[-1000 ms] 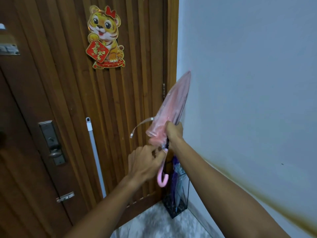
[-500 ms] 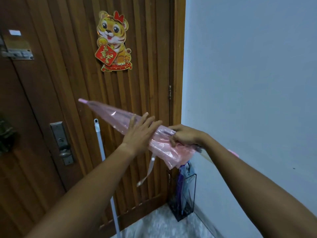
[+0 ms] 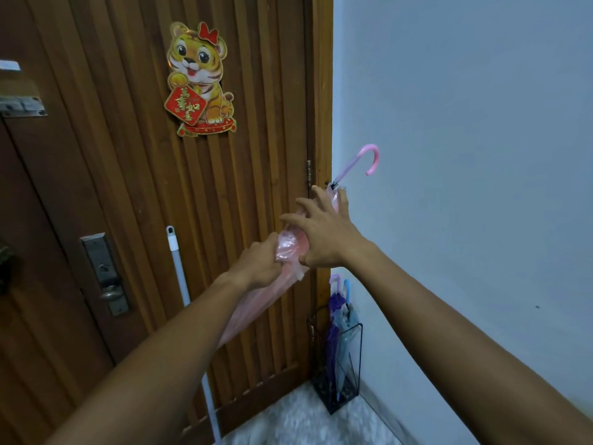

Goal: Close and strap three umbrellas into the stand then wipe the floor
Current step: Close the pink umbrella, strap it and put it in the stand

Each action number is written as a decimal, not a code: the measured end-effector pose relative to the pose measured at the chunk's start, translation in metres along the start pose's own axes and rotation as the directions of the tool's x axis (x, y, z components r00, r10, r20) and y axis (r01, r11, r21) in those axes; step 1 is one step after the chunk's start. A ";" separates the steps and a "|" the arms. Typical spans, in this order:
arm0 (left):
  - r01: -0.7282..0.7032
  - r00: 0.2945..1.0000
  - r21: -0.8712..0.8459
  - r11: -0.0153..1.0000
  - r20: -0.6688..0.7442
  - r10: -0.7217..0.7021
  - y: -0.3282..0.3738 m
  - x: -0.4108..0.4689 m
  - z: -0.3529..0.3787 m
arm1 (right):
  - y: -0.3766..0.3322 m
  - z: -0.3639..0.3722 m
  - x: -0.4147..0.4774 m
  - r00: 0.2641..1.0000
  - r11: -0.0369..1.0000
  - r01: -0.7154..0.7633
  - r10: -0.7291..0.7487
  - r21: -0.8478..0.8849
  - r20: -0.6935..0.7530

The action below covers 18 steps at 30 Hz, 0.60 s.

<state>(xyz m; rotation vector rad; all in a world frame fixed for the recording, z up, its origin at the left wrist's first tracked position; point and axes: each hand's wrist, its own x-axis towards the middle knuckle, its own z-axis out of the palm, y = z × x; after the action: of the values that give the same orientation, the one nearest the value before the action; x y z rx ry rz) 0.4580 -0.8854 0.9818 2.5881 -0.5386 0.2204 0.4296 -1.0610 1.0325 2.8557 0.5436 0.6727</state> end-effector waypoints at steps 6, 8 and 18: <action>0.029 0.999 -0.294 0.955 -0.021 -0.036 -0.004 -0.007 -0.005 | -0.007 0.025 -0.001 0.871 0.988 -0.068 0.127 0.140 -0.474; 0.018 0.999 -0.505 0.863 -0.036 -0.041 -0.004 -0.012 -0.015 | -0.012 0.037 -0.006 0.781 0.922 -0.099 0.305 0.374 -0.545; 0.126 0.989 -0.664 0.737 0.025 -0.146 0.000 -0.020 -0.029 | -0.035 0.054 -0.001 0.899 0.768 -0.022 0.294 0.640 -0.323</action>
<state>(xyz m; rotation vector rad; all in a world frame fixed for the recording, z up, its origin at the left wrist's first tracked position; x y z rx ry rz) 0.4379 -0.8641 1.0020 1.8999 -0.3279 0.0026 0.4431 -1.0332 0.9761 3.4176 0.6863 1.3779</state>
